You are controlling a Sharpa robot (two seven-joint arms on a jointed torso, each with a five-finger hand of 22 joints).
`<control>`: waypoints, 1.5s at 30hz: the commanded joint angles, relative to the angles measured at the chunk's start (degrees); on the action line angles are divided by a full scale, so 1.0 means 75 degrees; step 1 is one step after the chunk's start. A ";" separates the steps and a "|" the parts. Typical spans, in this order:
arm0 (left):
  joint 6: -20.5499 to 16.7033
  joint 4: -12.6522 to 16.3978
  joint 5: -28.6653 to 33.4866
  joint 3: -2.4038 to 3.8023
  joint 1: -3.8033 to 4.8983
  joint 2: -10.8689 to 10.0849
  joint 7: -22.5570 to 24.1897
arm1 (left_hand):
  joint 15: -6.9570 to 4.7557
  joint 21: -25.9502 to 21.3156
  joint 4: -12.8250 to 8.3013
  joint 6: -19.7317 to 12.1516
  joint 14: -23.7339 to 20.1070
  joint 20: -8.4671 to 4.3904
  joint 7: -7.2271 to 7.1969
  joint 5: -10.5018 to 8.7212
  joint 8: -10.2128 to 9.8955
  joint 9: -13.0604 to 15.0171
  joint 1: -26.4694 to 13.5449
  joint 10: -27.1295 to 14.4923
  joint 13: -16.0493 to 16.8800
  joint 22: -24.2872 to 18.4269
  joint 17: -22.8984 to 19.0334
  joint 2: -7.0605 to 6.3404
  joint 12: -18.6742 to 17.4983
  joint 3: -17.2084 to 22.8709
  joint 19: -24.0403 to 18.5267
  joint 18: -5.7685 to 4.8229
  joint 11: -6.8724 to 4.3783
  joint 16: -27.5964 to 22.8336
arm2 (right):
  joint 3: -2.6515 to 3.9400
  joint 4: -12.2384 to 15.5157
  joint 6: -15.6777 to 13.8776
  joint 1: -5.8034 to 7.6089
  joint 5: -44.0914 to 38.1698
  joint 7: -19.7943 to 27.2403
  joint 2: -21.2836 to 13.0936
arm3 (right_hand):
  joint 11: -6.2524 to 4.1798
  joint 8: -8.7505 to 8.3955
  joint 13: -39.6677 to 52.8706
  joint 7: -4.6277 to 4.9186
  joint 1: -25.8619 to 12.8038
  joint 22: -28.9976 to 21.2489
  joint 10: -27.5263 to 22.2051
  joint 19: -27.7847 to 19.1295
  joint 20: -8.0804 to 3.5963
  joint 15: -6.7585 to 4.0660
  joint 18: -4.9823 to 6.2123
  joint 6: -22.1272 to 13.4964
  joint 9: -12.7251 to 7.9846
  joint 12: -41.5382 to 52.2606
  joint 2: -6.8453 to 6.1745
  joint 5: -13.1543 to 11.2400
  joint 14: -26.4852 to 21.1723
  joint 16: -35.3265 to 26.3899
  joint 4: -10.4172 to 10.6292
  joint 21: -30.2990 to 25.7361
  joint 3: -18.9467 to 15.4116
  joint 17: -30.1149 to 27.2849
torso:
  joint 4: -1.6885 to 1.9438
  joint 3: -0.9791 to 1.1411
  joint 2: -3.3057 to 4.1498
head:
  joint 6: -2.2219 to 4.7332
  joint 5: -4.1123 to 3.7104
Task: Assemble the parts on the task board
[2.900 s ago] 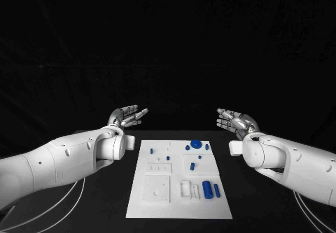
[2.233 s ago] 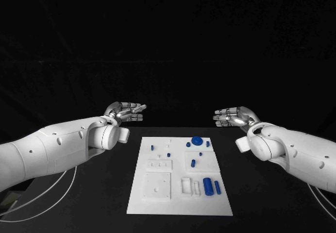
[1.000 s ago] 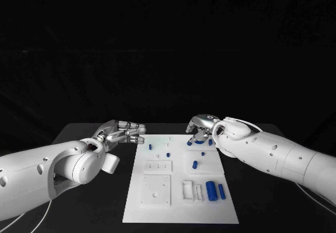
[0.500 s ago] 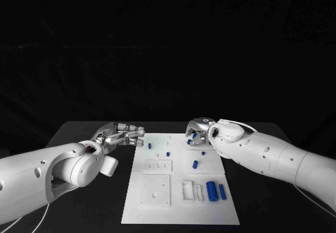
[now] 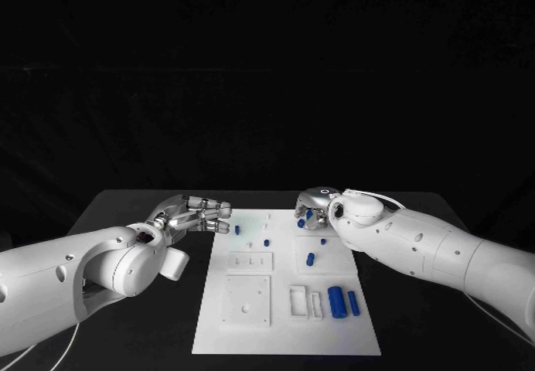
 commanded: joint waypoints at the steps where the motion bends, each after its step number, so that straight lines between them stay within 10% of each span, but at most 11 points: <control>1: 0.0156 -0.0003 0.0007 -0.0003 0.0019 0.0019 -0.0032 | 0.0015 0.0022 -0.0053 -0.0005 -0.0025 0.0004 0.0029 0.0019 0.0009 -0.0001 0.0032 -0.0037 0.0006 0.0002 -0.0001 0.0061 0.0025 0.0001 -0.0052 0.0005 -0.0008 -0.0019 | -0.0004 -0.0024 0.0119 -0.0002 -0.0205 -0.0126 0.0014 | -0.0029 0.0009 0.0003 -0.0033 -0.0183 0.0137 0.0132 -0.0086 -0.0042 -0.0065 0.0044 0.0157 -0.0010 0.0027 -0.0019 -0.0027 -0.0026 0.0036 0.0006 0.0078 0.0570 0.0014 | 0.0007 0.0000 0.0005 | -0.0014 0.0012; 13: 0.0148 0.0014 0.0015 -0.0020 0.0019 0.0020 -0.0065 | 0.0016 0.0054 -0.0069 -0.0022 -0.0025 0.0007 0.0034 0.0019 0.0009 -0.0001 0.0011 -0.0027 0.0007 0.0009 -0.0001 0.0054 0.0027 0.0005 -0.0072 0.0005 -0.0008 -0.0018 | -0.0007 -0.0031 0.0245 -0.0012 -0.0187 -0.0116 0.0036 | -0.0016 0.0025 0.0010 0.0019 -0.0424 0.0547 0.0658 -0.0136 -0.0035 -0.0056 0.0109 0.0534 0.0002 0.0033 0.0050 -0.0104 -0.0066 0.0254 0.0116 0.0211 0.1112 0.0096 | 0.0029 -0.0029 0.0048 | -0.0022 0.0060; 34: 0.0172 -0.0051 0.0016 -0.0028 0.0017 0.0068 -0.0100 | 0.0019 0.0102 -0.0122 -0.0044 -0.0036 0.0008 0.0042 0.0007 0.0010 0.0000 0.0032 -0.0040 0.0006 0.0016 -0.0003 0.0043 0.0026 0.0018 -0.0109 0.0008 -0.0003 -0.0023 | -0.0007 -0.0102 0.0335 -0.0099 -0.0165 -0.0106 0.0097 | 0.0007 0.0035 0.0012 0.0056 -0.0457 0.0711 0.0739 -0.0034 -0.0019 -0.0044 0.0108 0.0575 0.0007 0.0033 0.0062 -0.0097 -0.0077 0.0297 0.0173 -0.0042 0.0737 0.0068 | 0.0032 -0.0064 0.0086 | -0.0038 0.0044; 45: 0.0173 -0.0055 0.0016 -0.0029 0.0016 0.0063 -0.0126 | 0.0020 0.0136 -0.0152 -0.0062 -0.0037 0.0008 0.0049 0.0018 0.0007 -0.0002 0.0029 -0.0043 0.0006 0.0023 -0.0004 0.0052 0.0026 0.0029 -0.0129 0.0010 0.0000 -0.0023 | -0.0007 -0.0007 -0.0118 -0.0102 -0.0201 -0.0387 0.0066 | -0.0266 0.0039 0.0022 -0.0034 -0.0510 0.1306 0.1617 -0.0064 -0.0302 -0.0290 -0.0239 0.1317 0.0038 0.0034 0.0366 -0.0449 -0.0091 0.0303 0.0358 0.0404 0.0998 0.0114 | 0.0054 -0.0073 0.0082 | 0.0011 0.0062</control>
